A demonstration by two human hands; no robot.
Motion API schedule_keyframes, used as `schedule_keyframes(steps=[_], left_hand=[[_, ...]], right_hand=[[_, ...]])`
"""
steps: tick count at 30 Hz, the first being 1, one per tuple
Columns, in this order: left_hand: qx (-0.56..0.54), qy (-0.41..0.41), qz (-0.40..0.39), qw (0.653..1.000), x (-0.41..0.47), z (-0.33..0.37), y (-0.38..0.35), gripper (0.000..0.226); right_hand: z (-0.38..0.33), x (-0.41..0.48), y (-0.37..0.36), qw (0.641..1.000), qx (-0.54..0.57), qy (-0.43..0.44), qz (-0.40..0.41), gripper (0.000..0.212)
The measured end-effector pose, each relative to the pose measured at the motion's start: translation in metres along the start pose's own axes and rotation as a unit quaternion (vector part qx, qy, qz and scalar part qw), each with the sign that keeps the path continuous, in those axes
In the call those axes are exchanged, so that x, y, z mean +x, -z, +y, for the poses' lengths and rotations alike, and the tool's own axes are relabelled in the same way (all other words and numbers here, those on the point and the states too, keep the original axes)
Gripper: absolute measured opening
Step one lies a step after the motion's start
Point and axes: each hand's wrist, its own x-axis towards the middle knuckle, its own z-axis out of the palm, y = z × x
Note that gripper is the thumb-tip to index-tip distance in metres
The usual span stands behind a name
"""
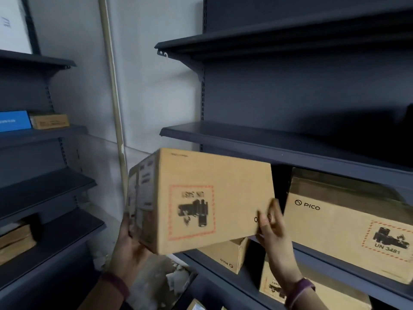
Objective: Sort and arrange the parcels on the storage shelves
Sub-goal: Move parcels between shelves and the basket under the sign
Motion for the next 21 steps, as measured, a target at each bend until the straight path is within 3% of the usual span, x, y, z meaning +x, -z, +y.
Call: schedule_keyframes(steps=[3, 5, 7, 10, 12, 14, 16, 17, 19, 21], left_hand=[[0.039, -0.043, 0.011, 0.998, -0.001, -0.003, -0.003, 0.043], [0.040, -0.058, -0.021, 0.997, -0.003, -0.001, -0.010, 0.029], [0.111, -0.089, -0.032, 0.989, -0.006, 0.000, -0.015, 0.029], [0.327, -0.214, -0.045, 0.919, -0.014, 0.001, -0.016, 0.072], [0.397, -0.231, -0.055, 0.887, -0.015, -0.002, -0.013, 0.083], [0.340, -0.223, -0.072, 0.911, -0.018, -0.003, -0.016, 0.063], [0.223, -0.149, -0.084, 0.960, -0.019, 0.000, -0.018, 0.023], [0.190, -0.111, -0.084, 0.972, -0.020, 0.003, -0.019, 0.015], [0.165, -0.070, -0.089, 0.980, -0.022, 0.012, -0.018, 0.017], [0.111, -0.025, -0.058, 0.992, -0.023, 0.026, -0.020, 0.042]], right_hand=[[0.000, -0.014, -0.023, 0.995, -0.064, 0.002, -0.080, 0.075], [0.002, -0.025, -0.033, 0.993, -0.020, -0.005, -0.118, 0.076], [0.003, -0.030, -0.036, 0.989, 0.042, -0.018, -0.143, 0.077], [0.006, -0.025, -0.035, 0.982, 0.082, -0.027, -0.168, 0.092], [0.009, -0.020, -0.034, 0.981, 0.096, -0.029, -0.164, 0.090], [0.010, -0.017, -0.031, 0.980, 0.121, -0.027, -0.153, 0.080], [0.010, -0.017, -0.029, 0.980, 0.134, -0.021, -0.145, 0.064], [0.009, -0.017, -0.028, 0.980, 0.141, -0.024, -0.138, 0.057], [0.005, -0.017, -0.022, 0.979, 0.157, -0.032, -0.126, 0.048], [0.000, -0.018, -0.016, 0.979, 0.157, -0.041, -0.126, 0.042]])
